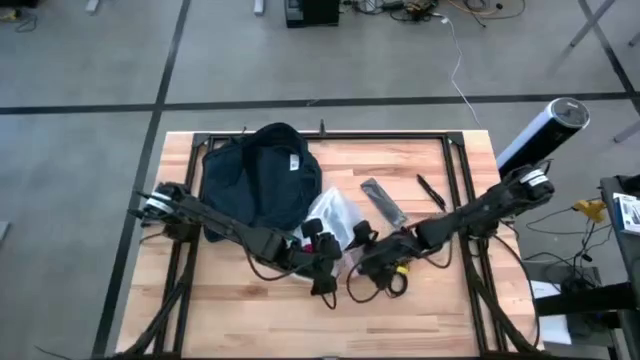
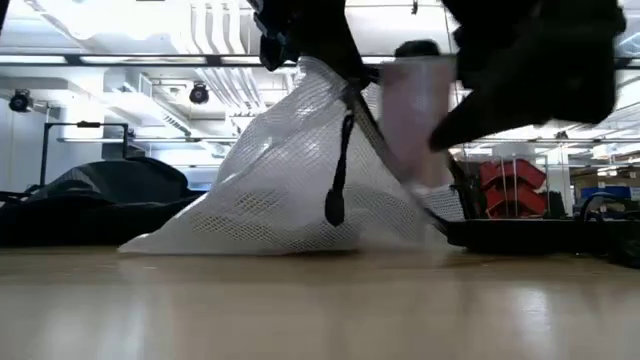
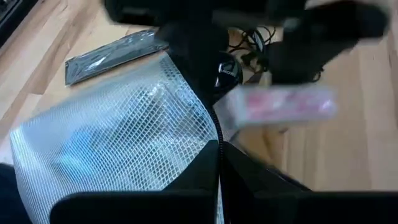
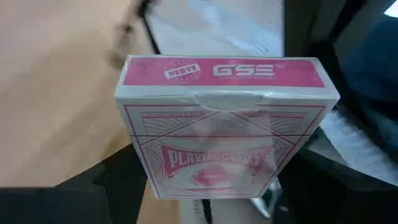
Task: Unpack backpack
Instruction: Put the red tuck box into the white zipper pouch, then put the black paper from the white zipper pouch
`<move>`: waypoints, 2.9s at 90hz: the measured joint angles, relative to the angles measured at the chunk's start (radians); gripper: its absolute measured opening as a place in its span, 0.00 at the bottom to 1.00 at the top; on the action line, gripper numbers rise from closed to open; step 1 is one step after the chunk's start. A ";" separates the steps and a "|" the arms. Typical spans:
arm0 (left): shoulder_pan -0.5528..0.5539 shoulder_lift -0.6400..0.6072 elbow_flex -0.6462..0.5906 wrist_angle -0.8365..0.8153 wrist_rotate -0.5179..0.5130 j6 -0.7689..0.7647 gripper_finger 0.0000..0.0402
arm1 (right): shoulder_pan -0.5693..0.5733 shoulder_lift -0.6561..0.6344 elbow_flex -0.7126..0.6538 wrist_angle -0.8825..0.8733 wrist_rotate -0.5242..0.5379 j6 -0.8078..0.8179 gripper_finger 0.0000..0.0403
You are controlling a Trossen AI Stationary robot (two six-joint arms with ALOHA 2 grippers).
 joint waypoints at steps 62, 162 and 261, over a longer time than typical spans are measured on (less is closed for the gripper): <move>-0.006 0.001 -0.006 -0.001 0.002 0.006 0.00 | -0.030 0.091 -0.003 0.283 0.228 0.014 0.70; -0.009 0.003 -0.009 0.009 0.003 0.017 0.00 | -0.122 -0.199 0.000 -0.575 -0.072 0.586 0.69; -0.011 0.004 -0.012 0.018 0.000 0.008 0.00 | -0.693 0.066 -0.077 -0.378 -0.051 0.551 0.79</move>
